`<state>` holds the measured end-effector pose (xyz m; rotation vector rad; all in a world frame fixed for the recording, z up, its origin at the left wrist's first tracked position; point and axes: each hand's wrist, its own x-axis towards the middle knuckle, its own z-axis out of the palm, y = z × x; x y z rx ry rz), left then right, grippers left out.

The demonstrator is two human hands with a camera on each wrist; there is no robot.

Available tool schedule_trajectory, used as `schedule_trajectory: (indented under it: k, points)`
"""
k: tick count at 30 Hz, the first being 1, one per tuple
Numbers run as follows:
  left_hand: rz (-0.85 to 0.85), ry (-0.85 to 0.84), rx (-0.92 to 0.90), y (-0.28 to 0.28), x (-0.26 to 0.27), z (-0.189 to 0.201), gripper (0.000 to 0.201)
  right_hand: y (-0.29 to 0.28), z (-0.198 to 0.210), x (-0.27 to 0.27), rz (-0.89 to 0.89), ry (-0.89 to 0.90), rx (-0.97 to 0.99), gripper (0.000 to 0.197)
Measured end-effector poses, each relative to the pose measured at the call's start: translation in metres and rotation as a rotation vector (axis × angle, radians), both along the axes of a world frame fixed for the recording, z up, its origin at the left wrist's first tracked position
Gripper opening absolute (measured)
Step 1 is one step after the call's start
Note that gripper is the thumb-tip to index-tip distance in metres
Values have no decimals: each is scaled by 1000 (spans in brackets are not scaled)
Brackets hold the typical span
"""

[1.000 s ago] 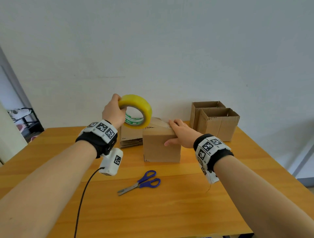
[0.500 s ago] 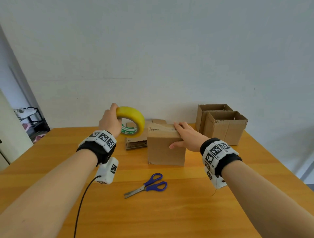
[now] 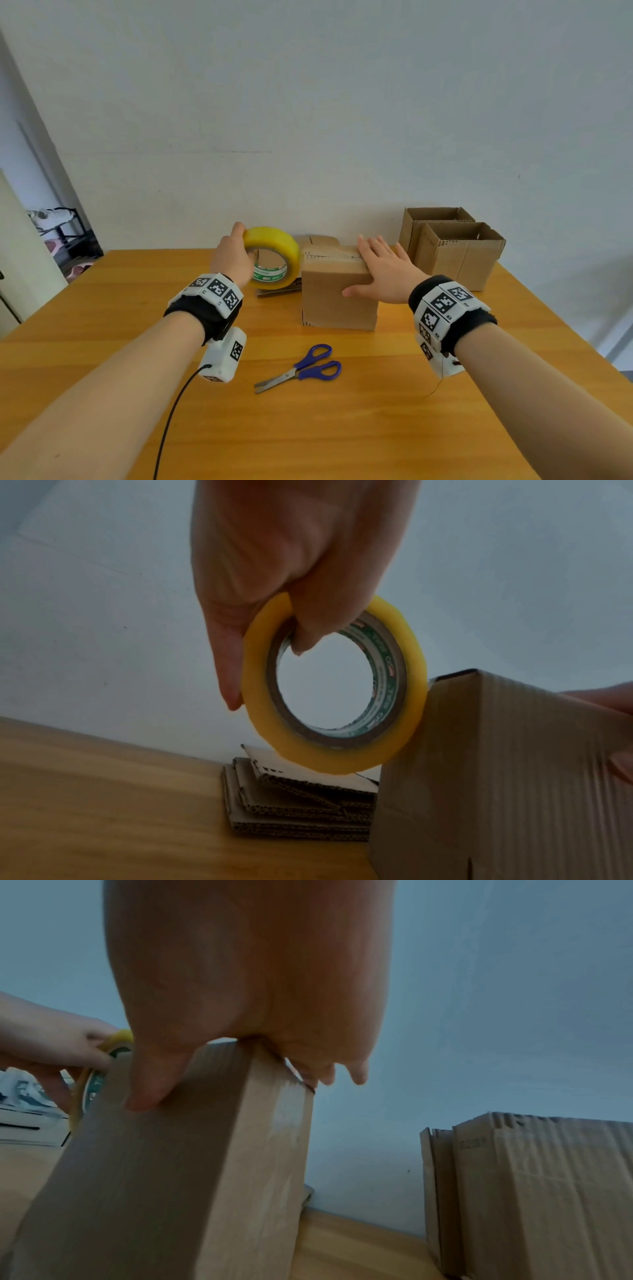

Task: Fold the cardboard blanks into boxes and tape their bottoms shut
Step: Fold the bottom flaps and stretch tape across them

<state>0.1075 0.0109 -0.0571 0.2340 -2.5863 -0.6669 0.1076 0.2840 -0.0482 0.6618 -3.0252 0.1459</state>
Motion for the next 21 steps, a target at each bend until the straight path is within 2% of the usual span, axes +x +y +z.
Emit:
schedule_trajectory:
  k: [5,10,14,17,19,21]
  points:
    - [-53,-2,0,0,3,-1,17,-27,6,5,75,73,-37,112]
    - [-101,-6,26,0,11,2,15,-63,8,5,143,80,69,106]
    - [-121,-24,50,-3,15,7,15,-75,5,7,152,57,84,92]
    - [-266,-65,16,-7,17,13,21,-75,3,8,157,84,97,83]
    - [-423,-88,52,-9,21,17,35,-72,3,8,161,96,111,80]
    - [-511,-113,81,-11,25,19,45,-69,4,7,168,108,124,77]
